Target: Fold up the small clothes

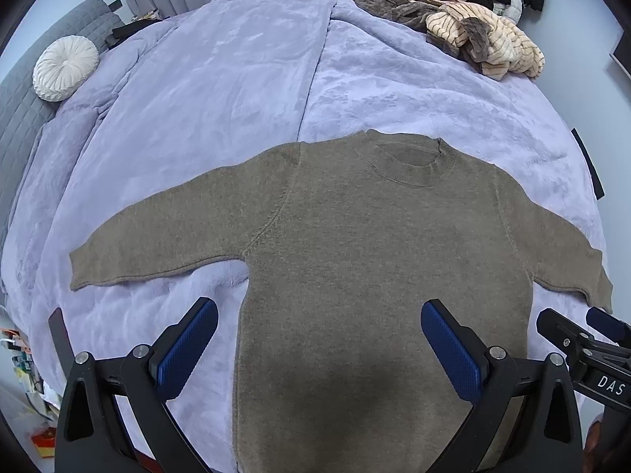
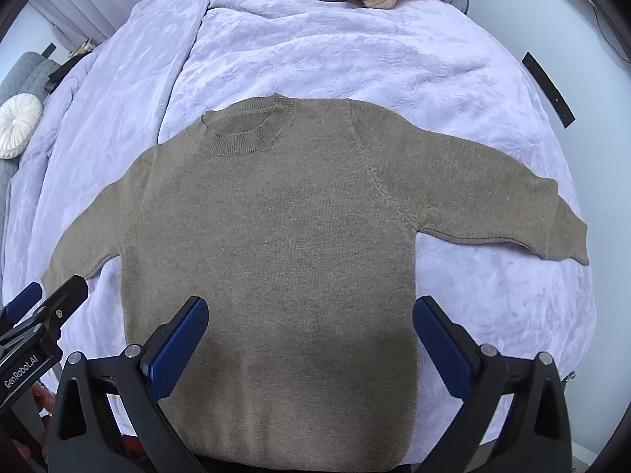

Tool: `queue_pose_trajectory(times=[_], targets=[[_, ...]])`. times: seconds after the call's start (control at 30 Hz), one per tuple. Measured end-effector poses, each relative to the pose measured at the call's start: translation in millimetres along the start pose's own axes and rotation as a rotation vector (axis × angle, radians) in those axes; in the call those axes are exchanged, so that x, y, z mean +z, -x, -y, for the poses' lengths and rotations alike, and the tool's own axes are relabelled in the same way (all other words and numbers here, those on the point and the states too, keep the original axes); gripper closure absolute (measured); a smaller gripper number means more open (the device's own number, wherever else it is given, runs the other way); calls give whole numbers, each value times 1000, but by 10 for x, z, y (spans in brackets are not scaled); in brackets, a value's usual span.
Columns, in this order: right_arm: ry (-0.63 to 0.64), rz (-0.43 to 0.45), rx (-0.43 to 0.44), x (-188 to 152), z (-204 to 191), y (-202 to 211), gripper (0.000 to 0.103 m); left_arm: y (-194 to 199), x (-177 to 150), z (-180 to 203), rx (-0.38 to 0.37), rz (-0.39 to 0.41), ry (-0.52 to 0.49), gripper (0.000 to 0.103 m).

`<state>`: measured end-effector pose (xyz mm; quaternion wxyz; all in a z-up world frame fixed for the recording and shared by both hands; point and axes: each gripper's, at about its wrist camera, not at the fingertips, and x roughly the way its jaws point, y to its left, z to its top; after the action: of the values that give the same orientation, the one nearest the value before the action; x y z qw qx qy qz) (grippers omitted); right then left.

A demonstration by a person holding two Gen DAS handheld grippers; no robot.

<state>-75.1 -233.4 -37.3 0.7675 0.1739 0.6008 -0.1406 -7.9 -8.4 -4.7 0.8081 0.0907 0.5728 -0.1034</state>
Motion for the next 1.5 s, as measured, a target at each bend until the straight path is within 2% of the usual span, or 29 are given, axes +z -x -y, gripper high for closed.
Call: queue_pose_trajectory(times=[0.57,1.5], targets=[[36,28,-50,2,-51,46,0,-45,-21,12,-28,-28,1,0],[39,30,-55,-12,-64,35,0,-76,-36,5,-33,-44,9,0]])
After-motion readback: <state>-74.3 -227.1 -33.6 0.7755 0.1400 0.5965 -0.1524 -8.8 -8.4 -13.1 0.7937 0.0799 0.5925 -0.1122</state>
